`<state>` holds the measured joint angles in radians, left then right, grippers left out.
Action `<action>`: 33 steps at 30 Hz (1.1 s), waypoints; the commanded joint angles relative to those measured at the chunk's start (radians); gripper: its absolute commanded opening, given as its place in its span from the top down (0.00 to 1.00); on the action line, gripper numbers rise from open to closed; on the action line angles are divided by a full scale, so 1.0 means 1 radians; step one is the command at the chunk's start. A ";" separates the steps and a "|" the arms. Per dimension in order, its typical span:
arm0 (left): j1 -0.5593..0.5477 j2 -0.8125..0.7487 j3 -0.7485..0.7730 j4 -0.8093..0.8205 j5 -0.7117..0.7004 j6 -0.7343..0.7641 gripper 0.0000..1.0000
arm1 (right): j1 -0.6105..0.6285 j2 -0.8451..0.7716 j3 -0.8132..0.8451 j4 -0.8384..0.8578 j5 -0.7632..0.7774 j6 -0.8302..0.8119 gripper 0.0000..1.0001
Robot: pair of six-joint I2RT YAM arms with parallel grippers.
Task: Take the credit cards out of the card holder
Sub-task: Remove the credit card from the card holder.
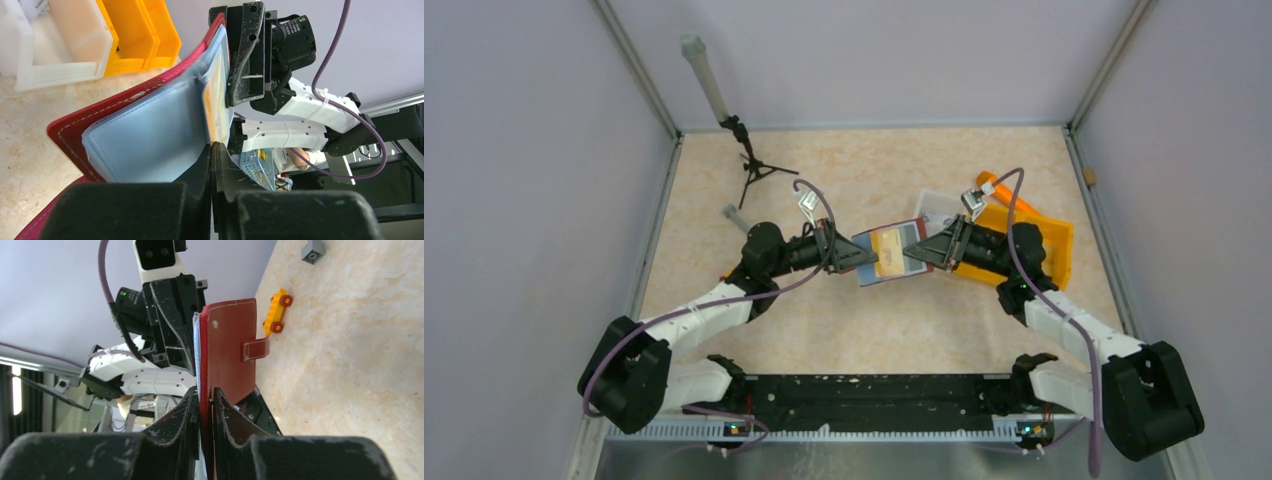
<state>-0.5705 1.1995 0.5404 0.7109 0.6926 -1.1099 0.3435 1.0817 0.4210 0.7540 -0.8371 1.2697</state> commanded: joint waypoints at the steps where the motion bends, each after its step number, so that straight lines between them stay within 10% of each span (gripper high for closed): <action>1: 0.013 -0.022 -0.013 0.030 0.010 0.007 1.00 | -0.015 -0.067 0.077 -0.186 0.051 -0.161 1.00; 33: 0.023 0.002 -0.015 0.065 0.040 -0.006 1.00 | -0.064 -0.112 0.095 -0.253 0.041 -0.149 1.00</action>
<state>-0.5529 1.2045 0.5228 0.7258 0.7147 -1.1236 0.2882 0.9760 0.4919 0.4187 -0.7731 1.0855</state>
